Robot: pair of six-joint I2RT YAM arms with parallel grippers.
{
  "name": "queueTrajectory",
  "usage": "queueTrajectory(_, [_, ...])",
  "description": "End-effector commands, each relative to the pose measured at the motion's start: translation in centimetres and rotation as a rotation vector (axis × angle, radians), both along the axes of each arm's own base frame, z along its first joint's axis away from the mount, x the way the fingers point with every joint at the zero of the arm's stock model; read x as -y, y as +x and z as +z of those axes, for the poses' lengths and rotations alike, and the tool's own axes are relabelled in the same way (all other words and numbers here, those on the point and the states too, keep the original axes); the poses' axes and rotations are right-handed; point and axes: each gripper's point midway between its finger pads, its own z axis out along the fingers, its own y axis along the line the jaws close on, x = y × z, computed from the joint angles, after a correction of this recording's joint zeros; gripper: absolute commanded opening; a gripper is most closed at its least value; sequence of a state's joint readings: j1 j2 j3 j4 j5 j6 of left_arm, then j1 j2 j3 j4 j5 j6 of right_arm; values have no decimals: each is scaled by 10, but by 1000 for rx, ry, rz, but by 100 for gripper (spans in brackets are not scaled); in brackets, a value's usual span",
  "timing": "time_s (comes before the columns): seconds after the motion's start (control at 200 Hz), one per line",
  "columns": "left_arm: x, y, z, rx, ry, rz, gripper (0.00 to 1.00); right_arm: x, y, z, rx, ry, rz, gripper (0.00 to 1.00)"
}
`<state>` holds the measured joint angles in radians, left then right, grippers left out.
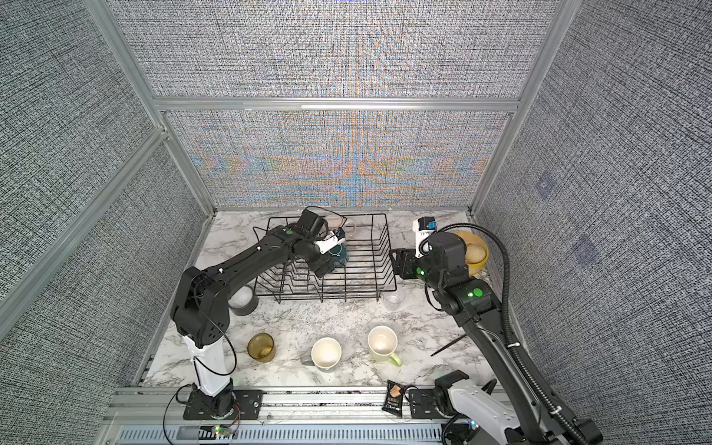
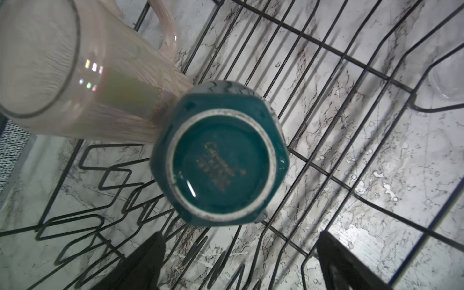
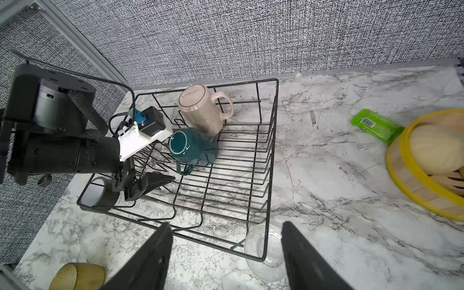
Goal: Load cups into a dish rack
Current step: Place the cup on the dish rack.
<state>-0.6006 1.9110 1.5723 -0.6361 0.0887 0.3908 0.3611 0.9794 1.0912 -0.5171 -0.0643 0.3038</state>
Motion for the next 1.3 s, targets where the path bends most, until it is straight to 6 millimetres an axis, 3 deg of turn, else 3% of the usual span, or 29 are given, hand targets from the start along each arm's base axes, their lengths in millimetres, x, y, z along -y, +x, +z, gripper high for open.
queueTrajectory(0.0, [11,8,6,-5,-105,7,92,-1,-1,0,0,-13,11,69])
queueTrajectory(0.245, [9,13,-9,-92,-124,17,80,4,-6,-2,-1,-27,5,69])
queueTrajectory(0.35, [7,14,-5,-83,-119,4,74,4,-7,-3,7,-24,7,69])
queueTrajectory(0.66, [6,32,17,-31,-150,14,72,-6,-1,-11,-27,21,24,69])
queueTrajectory(0.68, [7,33,7,-50,-141,15,72,-7,-1,-12,-32,26,25,69])
queueTrajectory(0.815, [11,38,6,-53,-149,13,65,-14,3,-18,-58,50,45,69])
queueTrajectory(1.03, [10,46,8,-45,-169,39,62,-48,12,-40,-126,69,211,69])
queueTrajectory(1.296, [1,56,20,-15,-230,92,61,-103,42,-75,-223,29,413,68])
